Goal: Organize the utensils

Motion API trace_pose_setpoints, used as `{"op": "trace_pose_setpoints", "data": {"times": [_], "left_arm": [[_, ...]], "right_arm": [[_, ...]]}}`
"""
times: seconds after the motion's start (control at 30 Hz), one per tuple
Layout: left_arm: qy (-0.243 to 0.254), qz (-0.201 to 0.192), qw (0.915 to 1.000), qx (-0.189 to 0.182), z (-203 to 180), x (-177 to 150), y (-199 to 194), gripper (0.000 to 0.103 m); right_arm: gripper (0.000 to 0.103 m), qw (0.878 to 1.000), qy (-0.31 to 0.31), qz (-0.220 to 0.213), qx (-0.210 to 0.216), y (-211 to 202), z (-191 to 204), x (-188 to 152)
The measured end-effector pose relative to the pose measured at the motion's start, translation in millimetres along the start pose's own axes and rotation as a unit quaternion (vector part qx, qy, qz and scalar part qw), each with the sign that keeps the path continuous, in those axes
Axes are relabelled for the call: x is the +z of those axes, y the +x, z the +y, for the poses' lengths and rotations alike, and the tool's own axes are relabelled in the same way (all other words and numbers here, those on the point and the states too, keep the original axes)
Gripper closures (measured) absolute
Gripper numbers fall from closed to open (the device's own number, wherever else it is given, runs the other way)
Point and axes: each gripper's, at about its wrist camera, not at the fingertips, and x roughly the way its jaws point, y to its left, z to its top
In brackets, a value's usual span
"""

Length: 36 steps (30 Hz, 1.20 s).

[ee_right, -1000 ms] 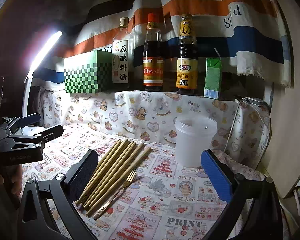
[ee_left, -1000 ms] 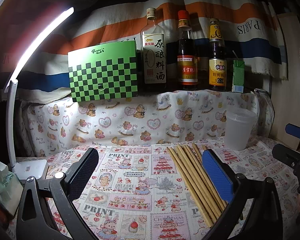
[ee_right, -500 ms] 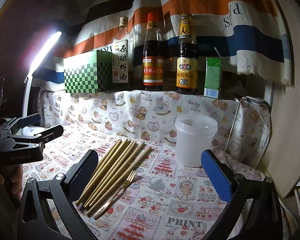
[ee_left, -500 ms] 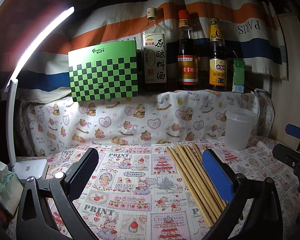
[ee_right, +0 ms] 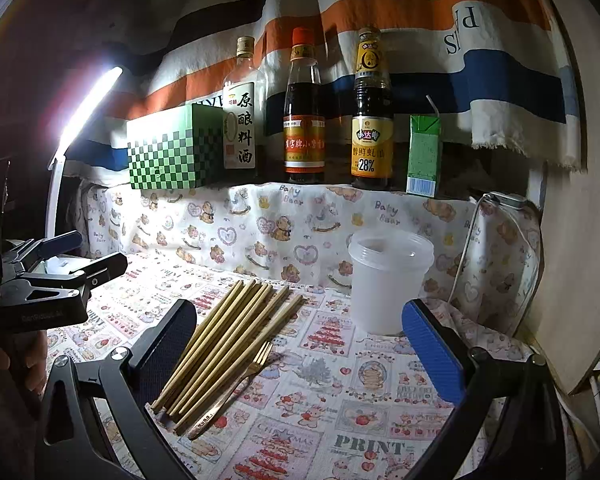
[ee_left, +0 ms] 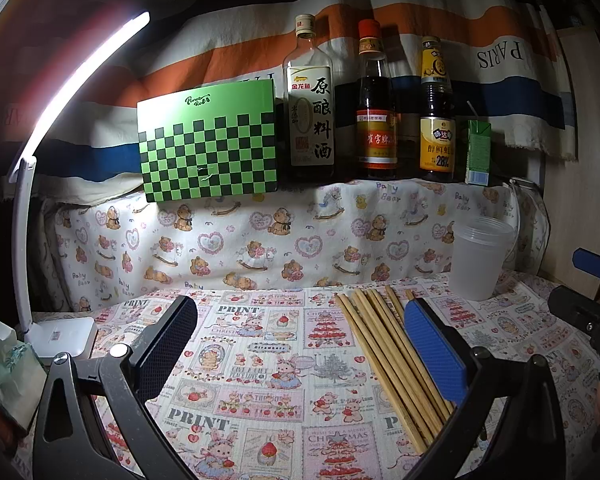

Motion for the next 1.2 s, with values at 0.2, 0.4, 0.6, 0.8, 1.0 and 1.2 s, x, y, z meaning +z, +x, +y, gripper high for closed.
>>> {"op": "trace_pose_setpoints", "data": {"times": [0.2, 0.4, 0.6, 0.8, 1.0, 1.2], "left_arm": [[0.0, 0.0, 1.0, 0.001, 0.1, 0.0, -0.3, 0.0], [-0.002, -0.002, 1.0, 0.003, 1.9, -0.8, -0.6, 0.0], [-0.002, -0.001, 1.0, 0.003, 2.4, -0.6, -0.2, 0.0], [-0.005, 0.0, 1.0, 0.004, 3.7, -0.9, 0.3, 0.0], [-0.005, -0.002, 1.0, 0.006, 3.6, -0.5, -0.4, 0.0], [-0.011, -0.001, 0.9999, 0.008, 3.7, -0.3, -1.2, 0.0]], "right_arm": [[0.0, 1.0, 0.002, 0.001, 0.0, -1.4, -0.3, -0.7], [0.0, 1.0, 0.002, -0.001, -0.001, -1.5, -0.6, -0.8], [0.0, 1.0, 0.004, 0.0, -0.002, -1.4, -0.7, -1.5], [0.0, 1.0, 0.007, -0.008, -0.027, -4.3, -2.0, -0.3], [0.0, 1.0, 0.006, -0.01, -0.017, -5.4, -1.7, -0.1], [0.0, 1.0, 0.008, -0.014, 0.002, -6.0, -2.3, -0.7]]}}
